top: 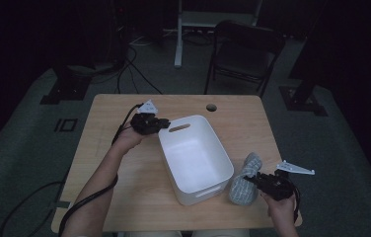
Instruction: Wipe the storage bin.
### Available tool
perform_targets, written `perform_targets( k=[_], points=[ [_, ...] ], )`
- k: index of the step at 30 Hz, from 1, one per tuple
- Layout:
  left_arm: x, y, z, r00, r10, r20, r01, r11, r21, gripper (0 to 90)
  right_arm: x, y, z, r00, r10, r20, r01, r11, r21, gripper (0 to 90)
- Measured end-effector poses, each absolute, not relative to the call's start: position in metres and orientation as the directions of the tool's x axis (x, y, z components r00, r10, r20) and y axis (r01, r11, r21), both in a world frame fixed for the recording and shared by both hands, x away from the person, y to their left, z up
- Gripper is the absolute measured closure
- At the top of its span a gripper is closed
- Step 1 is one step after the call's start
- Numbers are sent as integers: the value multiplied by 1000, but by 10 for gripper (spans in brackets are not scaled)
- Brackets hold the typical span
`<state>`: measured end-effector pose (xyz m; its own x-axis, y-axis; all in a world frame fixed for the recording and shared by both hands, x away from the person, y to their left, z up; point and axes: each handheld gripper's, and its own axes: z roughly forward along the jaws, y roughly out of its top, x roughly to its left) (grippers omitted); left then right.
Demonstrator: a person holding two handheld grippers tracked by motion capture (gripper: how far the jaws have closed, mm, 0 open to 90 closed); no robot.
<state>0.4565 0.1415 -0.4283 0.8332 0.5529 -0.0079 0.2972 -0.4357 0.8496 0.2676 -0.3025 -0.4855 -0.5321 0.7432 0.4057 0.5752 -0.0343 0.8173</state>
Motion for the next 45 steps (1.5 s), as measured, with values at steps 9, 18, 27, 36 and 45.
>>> perform_targets(
  k=[9,18,27,36,45],
  points=[
    [461,130,-437,829,559,-13,318,-454,833,823,269,-298,-486,-539,744,395,570,-23,821,694],
    [436,151,-440,743,669,-1,361,-400,843,869,270,-301,-482,-540,741,399,562,-35,826,694],
    [402,185,-440,581,813,36,425,-342,838,868,268,-298,-476,-559,734,385,542,-28,840,694],
    [372,199,-442,488,873,-1,466,-260,846,868,274,-285,-474,-582,723,371,544,8,839,694],
    [356,205,-447,480,877,-25,453,-224,863,855,299,-254,-448,-634,692,344,492,18,870,694]
  ],
)
